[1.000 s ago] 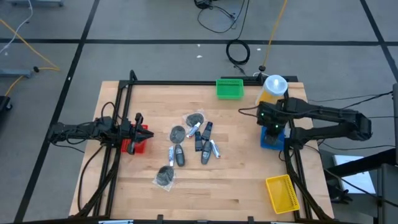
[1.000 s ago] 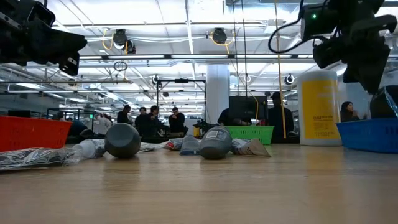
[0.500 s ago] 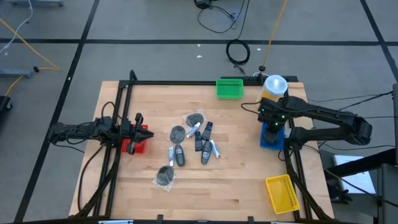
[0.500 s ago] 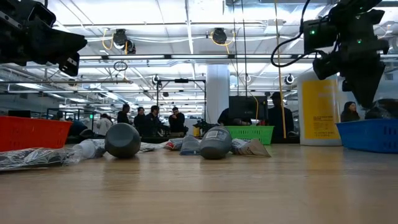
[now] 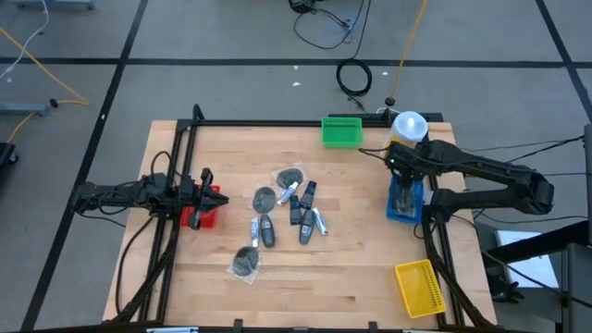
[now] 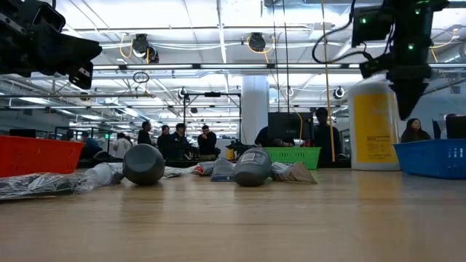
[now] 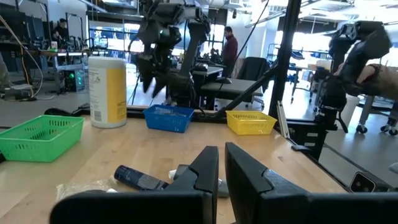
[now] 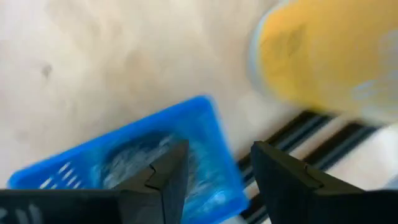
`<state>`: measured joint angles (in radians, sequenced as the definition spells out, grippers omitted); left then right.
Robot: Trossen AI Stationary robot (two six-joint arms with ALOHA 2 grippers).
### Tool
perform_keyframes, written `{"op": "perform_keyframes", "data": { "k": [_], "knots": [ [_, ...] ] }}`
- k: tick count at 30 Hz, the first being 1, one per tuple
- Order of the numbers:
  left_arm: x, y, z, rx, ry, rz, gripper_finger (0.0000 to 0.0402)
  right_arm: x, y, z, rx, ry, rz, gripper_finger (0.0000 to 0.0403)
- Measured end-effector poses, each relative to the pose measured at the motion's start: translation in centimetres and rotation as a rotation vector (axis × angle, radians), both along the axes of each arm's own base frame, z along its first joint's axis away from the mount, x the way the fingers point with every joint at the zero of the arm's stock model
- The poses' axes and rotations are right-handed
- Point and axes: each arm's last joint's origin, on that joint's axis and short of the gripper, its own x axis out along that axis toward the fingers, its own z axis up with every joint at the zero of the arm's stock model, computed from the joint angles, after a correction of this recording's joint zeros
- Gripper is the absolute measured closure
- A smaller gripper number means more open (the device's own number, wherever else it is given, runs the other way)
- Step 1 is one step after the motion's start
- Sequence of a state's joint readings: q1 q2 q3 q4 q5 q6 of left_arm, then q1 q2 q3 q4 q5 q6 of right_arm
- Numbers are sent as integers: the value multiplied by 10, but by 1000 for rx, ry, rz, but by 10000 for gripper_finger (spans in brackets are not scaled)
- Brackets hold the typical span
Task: Pick & Place Travel size toiletries
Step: Put the white toothpaste into the red bin
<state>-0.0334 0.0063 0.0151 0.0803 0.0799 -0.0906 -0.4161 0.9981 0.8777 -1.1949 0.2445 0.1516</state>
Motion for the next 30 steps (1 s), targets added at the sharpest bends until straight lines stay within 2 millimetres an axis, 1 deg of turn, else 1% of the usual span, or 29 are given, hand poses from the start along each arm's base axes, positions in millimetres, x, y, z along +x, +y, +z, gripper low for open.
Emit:
{"op": "perform_keyframes", "data": {
  "k": [3, 6, 9, 12, 15, 17, 18, 20, 22, 24, 27, 30],
  "knots": [
    [0, 0, 1, -1, -12, 0, 371, 16, 3, 7, -101, -127, 77, 246],
    [0, 0, 4, -18, -39, -2, 371, 38, 12, 7, -183, -324, 209, 252],
    [-1, 0, 5, -63, -46, -8, 371, 60, 26, -3, -258, -560, 349, 256],
    [-1, 0, 5, -143, -35, -16, 371, 75, 42, -27, -285, -795, 519, 260],
    [-1, 1, 5, -189, -33, 0, 371, 77, 56, -55, -252, -1052, 736, 261],
    [0, 1, 5, -195, -32, 2, 371, 72, 65, -69, -187, -1249, 841, 261],
    [0, 1, 5, -185, -31, 4, 371, 68, 68, -74, -172, -1335, 867, 262],
    [1, 1, 4, -159, -20, 11, 371, 64, 70, -81, -161, -1443, 847, 262],
    [3, 1, 3, -132, -17, 27, 371, 65, 70, -88, -153, -1447, 783, 263],
    [5, 1, 6, -105, -36, 42, 371, 72, 73, -97, -143, -1388, 769, 262],
    [9, 1, 12, -107, -91, 48, 371, 89, 82, -105, -185, -1300, 802, 257],
    [15, 1, 15, -84, -121, 58, 371, 107, 89, -111, -237, -1248, 795, 249]
  ]
}}
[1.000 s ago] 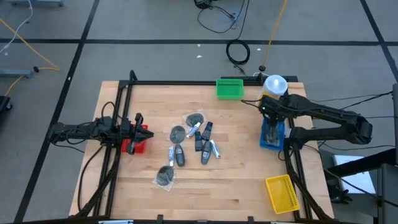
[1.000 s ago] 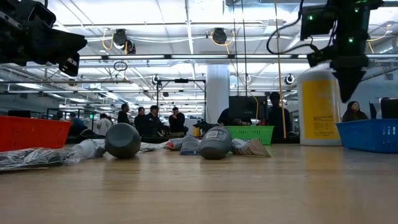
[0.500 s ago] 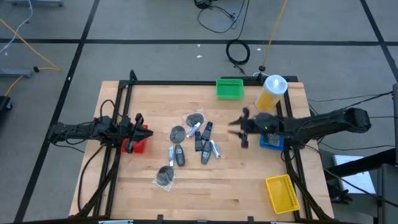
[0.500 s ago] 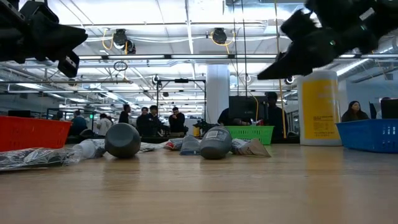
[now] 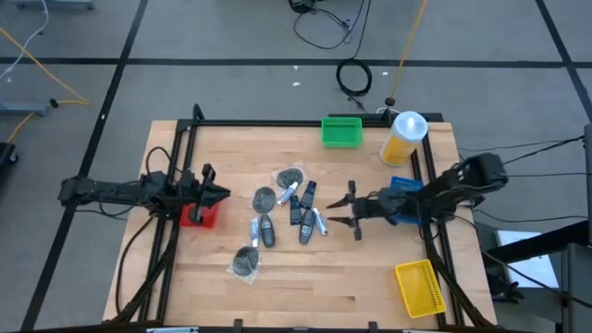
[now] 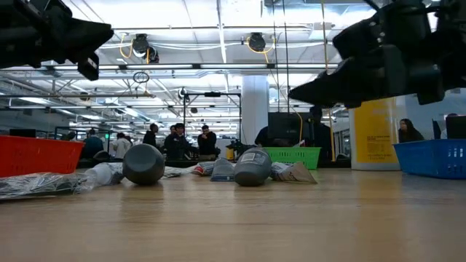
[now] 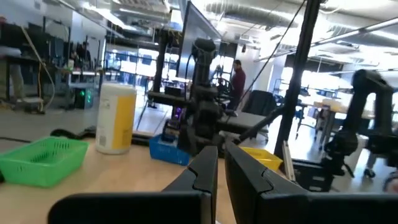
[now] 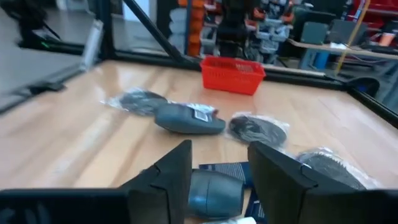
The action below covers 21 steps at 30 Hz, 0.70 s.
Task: Pick & Place Travel size toiletries
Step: Put the white toothpaste into the red bin
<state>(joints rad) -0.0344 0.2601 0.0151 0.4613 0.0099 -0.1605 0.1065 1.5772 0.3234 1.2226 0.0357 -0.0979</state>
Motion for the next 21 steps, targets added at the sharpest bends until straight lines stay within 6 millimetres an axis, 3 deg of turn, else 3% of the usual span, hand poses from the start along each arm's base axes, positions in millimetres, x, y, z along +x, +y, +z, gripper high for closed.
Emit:
{"op": "perform_keyframes", "data": {
  "k": [6, 9, 12, 16, 21],
  "knots": [
    [19, 3, -3, -58, 105, 125, 371, 21, 9, -16, 27, 63, -72, 220],
    [32, 5, 3, -121, 166, 211, 371, 24, 13, -23, 57, 88, -93, 194],
    [48, 5, 13, -68, 236, 223, 363, 23, 18, -28, 77, 107, -96, 168],
    [73, 2, 30, 47, 378, 206, 323, 22, 22, -31, 75, 117, -134, 151],
    [104, -9, 51, 83, 668, 162, 238, 20, 24, -37, 55, 133, -204, 154]
  ]
}}
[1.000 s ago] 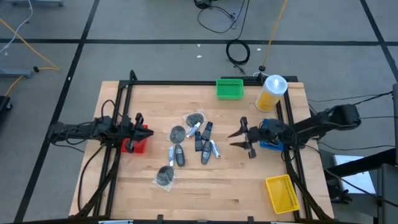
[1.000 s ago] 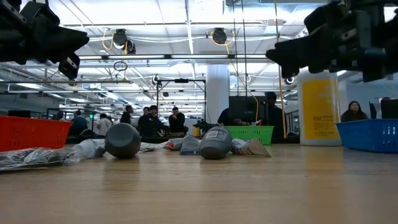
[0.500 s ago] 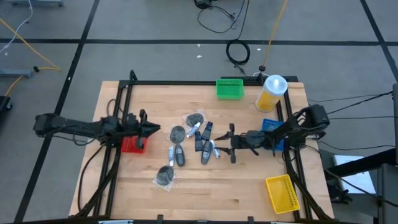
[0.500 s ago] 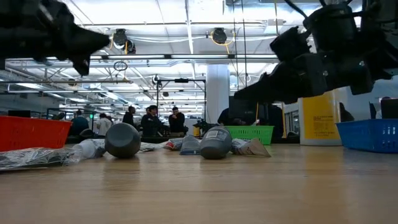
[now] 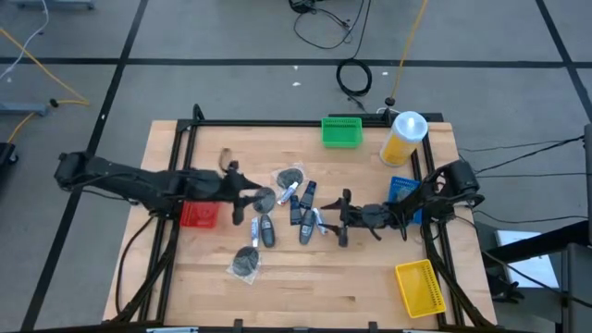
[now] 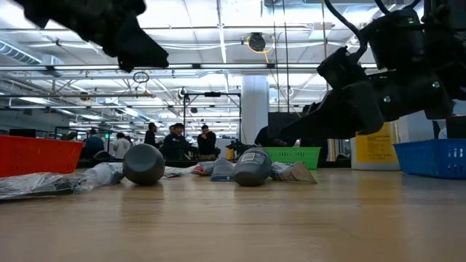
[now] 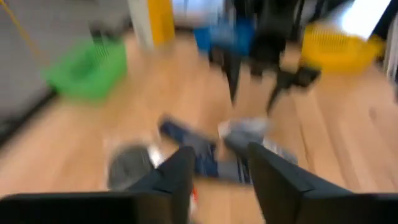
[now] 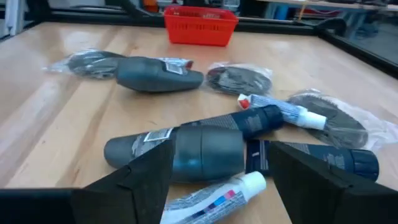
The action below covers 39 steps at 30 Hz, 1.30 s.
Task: Pick & Place Travel size toiletries
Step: Put the white toothpaste into the red bin
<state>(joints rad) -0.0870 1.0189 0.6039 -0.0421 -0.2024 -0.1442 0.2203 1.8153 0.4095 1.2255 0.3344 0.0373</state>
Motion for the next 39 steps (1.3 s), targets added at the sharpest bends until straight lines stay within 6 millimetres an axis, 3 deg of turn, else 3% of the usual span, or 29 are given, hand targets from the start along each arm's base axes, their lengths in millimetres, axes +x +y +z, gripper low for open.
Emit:
{"op": "perform_keyframes", "data": {
  "k": [6, 14, 17, 24, 29, 39],
  "knots": [
    [27, -14, 1, -289, 352, 213, 154, -2, 1, -9, -37, 29, -112, 163],
    [50, -43, -54, -697, 618, 515, 146, -7, 4, -31, -57, 94, -204, 165],
    [53, -53, -71, -737, 666, 592, 156, -9, 5, -37, -74, 120, -214, 165],
    [60, -56, -98, -755, 700, 733, 178, -9, 11, -35, -77, 92, -189, 165],
    [61, -61, -107, -719, 697, 763, 208, -9, 11, -35, -84, 94, -186, 165],
    [60, -60, -105, -583, 609, 768, 359, -9, 11, -34, -85, 90, -186, 165]
  ]
}}
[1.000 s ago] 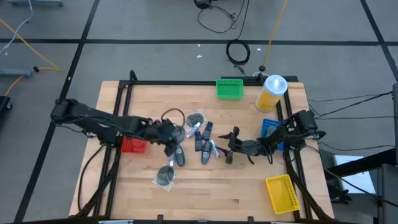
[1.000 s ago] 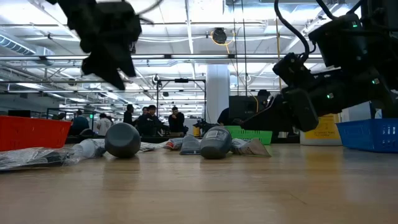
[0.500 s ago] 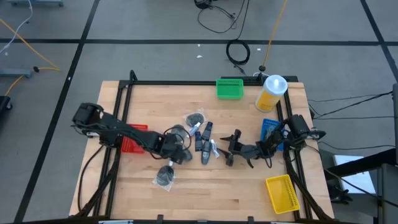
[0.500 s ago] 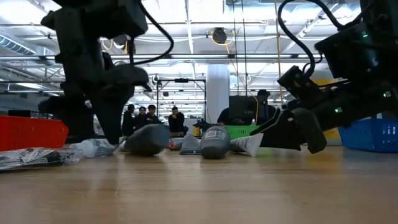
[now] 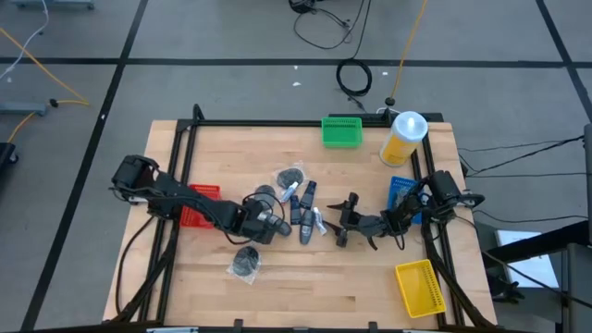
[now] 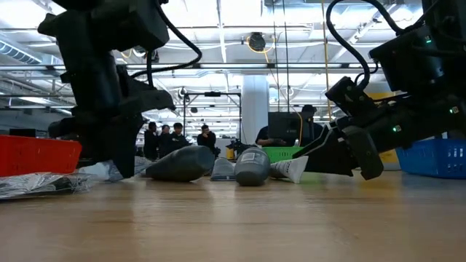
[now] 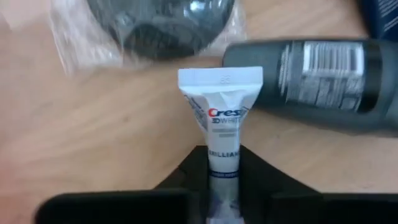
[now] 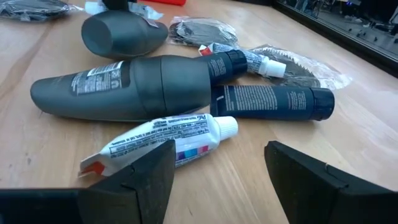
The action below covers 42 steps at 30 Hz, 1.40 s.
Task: Pick & Place Travel size toiletries
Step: Put the white toothpaste into the red bin
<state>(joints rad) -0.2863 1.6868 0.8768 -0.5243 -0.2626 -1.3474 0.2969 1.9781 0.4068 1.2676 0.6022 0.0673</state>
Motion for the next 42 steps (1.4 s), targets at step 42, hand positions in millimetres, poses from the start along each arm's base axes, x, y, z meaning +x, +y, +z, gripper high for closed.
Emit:
{"op": "perform_keyframes", "data": {
  "k": [42],
  "knots": [
    [-140, 42, 75, -103, 500, 289, 366, 0, 0, 0, -1, 4, 0, 165]
  ]
}}
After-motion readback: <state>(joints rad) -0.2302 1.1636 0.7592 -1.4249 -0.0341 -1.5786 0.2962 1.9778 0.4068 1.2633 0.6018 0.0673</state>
